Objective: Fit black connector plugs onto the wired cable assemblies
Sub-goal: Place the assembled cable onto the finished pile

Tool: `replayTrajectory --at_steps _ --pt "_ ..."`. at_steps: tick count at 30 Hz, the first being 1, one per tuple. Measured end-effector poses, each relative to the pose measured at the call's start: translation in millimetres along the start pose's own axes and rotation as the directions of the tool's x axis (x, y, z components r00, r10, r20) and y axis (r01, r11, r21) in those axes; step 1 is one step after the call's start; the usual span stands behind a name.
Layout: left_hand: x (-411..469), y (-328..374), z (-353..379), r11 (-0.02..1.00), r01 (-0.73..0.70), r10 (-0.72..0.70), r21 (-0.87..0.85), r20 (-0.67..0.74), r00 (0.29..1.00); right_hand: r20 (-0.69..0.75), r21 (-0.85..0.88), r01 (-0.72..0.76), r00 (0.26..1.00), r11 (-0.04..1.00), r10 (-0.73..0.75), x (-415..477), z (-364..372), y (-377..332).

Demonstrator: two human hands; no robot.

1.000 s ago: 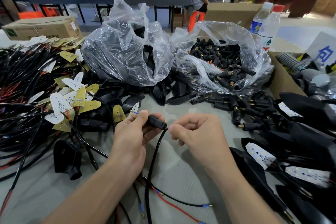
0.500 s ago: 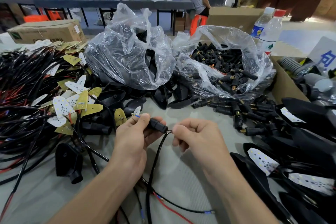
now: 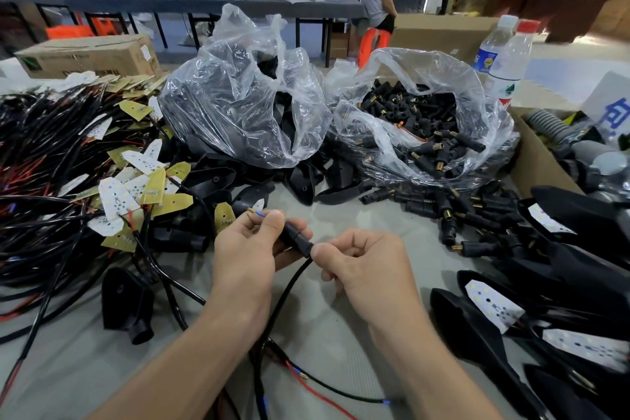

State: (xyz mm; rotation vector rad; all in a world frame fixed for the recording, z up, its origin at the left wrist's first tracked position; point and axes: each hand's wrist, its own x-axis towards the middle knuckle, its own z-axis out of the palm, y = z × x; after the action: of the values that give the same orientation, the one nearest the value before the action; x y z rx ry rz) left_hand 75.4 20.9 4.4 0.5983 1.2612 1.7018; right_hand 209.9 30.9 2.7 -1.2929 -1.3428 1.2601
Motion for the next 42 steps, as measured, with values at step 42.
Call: replayTrajectory --at_steps 42 --pt "4 0 -11 0.999 0.044 -0.044 0.006 0.299 0.953 0.145 0.361 -0.203 0.976 0.910 0.161 1 -14 -2"
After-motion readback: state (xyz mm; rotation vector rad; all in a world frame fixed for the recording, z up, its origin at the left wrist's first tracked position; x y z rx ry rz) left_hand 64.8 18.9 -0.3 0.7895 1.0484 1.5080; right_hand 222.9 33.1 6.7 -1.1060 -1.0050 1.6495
